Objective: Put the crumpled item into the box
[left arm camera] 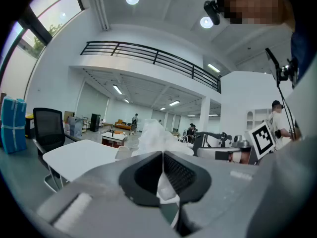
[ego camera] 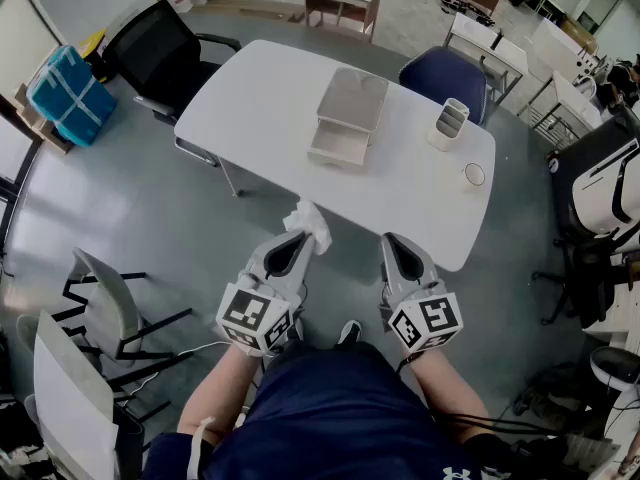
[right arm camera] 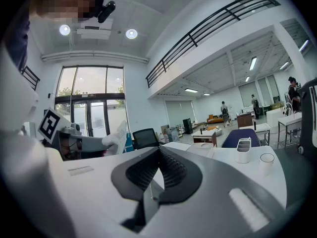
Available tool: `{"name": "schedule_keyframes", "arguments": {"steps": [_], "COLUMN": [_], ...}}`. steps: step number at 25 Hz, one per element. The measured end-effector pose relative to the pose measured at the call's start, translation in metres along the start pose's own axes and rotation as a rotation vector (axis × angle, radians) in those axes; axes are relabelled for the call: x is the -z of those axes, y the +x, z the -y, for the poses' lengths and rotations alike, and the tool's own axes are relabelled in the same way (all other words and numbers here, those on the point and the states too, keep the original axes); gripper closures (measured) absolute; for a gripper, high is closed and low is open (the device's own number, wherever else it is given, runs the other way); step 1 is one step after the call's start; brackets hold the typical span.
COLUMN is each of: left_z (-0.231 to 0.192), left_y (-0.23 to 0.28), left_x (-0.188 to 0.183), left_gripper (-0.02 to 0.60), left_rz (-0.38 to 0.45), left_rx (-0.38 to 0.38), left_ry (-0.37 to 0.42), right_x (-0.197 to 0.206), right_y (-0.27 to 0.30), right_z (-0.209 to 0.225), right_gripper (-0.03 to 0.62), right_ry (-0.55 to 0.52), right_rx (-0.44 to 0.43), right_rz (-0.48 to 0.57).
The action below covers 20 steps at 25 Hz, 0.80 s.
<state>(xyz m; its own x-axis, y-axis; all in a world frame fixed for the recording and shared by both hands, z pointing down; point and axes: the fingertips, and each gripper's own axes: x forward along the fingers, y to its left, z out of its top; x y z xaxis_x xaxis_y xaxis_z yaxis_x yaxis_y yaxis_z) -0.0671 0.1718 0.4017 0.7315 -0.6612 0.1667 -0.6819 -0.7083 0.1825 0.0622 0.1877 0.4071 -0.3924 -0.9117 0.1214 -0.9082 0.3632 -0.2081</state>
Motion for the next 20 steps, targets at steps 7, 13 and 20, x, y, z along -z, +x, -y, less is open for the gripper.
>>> {"name": "schedule_keyframes", "arguments": {"steps": [7, 13, 20], "left_z": [0.011, 0.031, 0.053], "left_y": [-0.002, 0.006, 0.006], "left_x": [0.000, 0.000, 0.005], "left_gripper": [0.571, 0.571, 0.571], "left_rz": [0.002, 0.005, 0.005], "left_rx": [-0.020, -0.045, -0.103], "left_ry": [0.009, 0.022, 0.034], "right_x": [0.000, 0.002, 0.002], "right_y": [-0.011, -0.023, -0.040], "right_z": [0.002, 0.015, 0.034], "right_gripper": [0.592, 0.592, 0.592], "right_ry": [0.007, 0.056, 0.053], "right_rx": [-0.019, -0.064, -0.103], "right_rz": [0.003, 0.008, 0.000]}}
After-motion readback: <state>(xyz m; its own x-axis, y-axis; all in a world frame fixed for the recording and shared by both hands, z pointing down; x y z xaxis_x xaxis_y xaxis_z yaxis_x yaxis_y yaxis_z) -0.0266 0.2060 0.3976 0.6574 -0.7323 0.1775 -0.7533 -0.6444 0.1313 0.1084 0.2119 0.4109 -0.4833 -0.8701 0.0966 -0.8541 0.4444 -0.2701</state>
